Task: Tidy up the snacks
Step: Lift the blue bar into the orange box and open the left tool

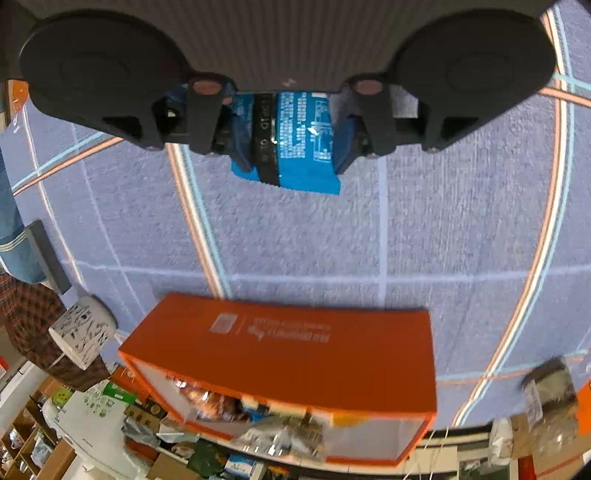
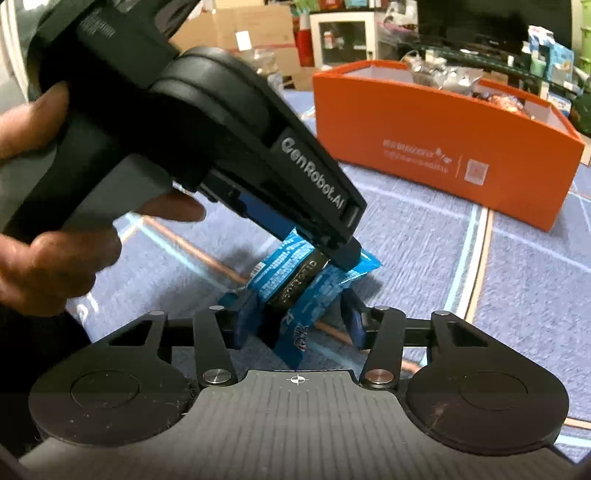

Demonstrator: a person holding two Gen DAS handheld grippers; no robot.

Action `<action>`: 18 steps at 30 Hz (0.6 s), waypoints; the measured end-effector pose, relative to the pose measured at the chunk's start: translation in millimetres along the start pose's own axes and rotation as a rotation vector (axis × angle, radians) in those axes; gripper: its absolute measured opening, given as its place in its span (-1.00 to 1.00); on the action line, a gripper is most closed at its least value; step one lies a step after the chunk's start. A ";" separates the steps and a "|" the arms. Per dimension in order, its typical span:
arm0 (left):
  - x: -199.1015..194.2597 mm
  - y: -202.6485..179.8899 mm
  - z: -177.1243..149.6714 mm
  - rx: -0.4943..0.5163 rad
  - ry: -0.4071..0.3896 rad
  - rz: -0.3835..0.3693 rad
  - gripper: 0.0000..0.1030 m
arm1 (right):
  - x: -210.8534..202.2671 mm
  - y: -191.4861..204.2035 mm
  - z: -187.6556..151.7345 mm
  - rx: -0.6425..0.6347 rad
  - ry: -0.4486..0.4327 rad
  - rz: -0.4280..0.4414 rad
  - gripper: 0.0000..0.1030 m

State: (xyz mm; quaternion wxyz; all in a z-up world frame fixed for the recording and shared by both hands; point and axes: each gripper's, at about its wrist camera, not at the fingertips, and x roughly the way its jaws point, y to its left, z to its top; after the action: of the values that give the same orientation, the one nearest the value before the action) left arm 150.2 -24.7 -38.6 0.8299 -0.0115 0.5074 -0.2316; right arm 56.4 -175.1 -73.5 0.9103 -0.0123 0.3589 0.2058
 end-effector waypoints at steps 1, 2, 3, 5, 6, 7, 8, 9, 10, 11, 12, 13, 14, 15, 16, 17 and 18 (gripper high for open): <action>-3.1 -2.0 6.3 0.000 -0.014 -0.003 -0.15 | -3.8 -1.6 4.7 0.002 -0.012 -0.001 -0.29; -6.5 -4.7 13.8 0.001 -0.030 -0.006 -0.16 | -7.5 -4.4 11.9 0.001 -0.030 -0.010 -0.29; -9.6 -7.4 24.0 0.003 -0.044 -0.011 -0.16 | -9.0 -8.2 18.0 0.000 -0.044 -0.017 -0.29; -13.8 -14.8 49.4 0.006 -0.073 -0.018 -0.16 | -13.0 -19.2 35.5 -0.003 -0.082 -0.034 -0.29; -16.3 -19.2 63.3 0.013 -0.091 -0.021 -0.17 | -14.3 -26.7 44.8 0.008 -0.102 -0.039 -0.29; -18.6 -24.4 77.7 0.023 -0.110 -0.020 -0.17 | -16.8 -34.7 55.5 0.028 -0.127 -0.045 -0.29; -20.0 -29.0 92.1 0.034 -0.128 -0.017 -0.18 | -17.8 -43.9 67.8 0.041 -0.151 -0.052 -0.29; -20.7 -34.1 107.6 0.046 -0.145 -0.013 -0.18 | -17.7 -51.5 78.7 0.043 -0.169 -0.062 -0.29; -20.1 -38.1 122.0 0.055 -0.157 -0.012 -0.18 | -17.4 -60.3 90.4 0.045 -0.185 -0.071 -0.29; -18.6 -41.9 135.3 0.063 -0.169 -0.012 -0.18 | -15.7 -71.8 102.5 0.057 -0.196 -0.076 -0.29; -15.2 -46.3 150.5 0.076 -0.183 -0.004 -0.18 | -13.6 -82.5 112.7 0.075 -0.202 -0.077 -0.29; -10.7 -49.6 161.7 0.087 -0.189 0.012 -0.18 | -9.0 -94.9 125.9 0.089 -0.206 -0.076 -0.29; -5.4 -52.3 172.3 0.094 -0.191 0.023 -0.18 | -3.1 -103.3 136.6 0.086 -0.200 -0.078 -0.29; 2.4 -53.4 183.9 0.092 -0.191 0.028 -0.18 | 4.5 -111.0 147.4 0.080 -0.180 -0.087 -0.29; 8.7 -53.7 192.0 0.086 -0.188 0.026 -0.18 | 11.7 -118.2 157.5 0.079 -0.167 -0.106 -0.29; 15.2 -53.5 198.5 0.082 -0.192 0.027 -0.18 | 18.8 -125.0 166.5 0.078 -0.169 -0.125 -0.30; 21.8 -52.9 204.6 0.081 -0.195 0.031 -0.18 | 28.0 -132.2 173.4 0.083 -0.167 -0.133 -0.30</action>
State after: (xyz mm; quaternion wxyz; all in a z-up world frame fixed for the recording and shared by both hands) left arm 312.1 -124.7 55.8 0.8787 0.0076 0.4145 -0.2367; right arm 237.9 -256.3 20.2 0.9484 0.0186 0.2884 0.1303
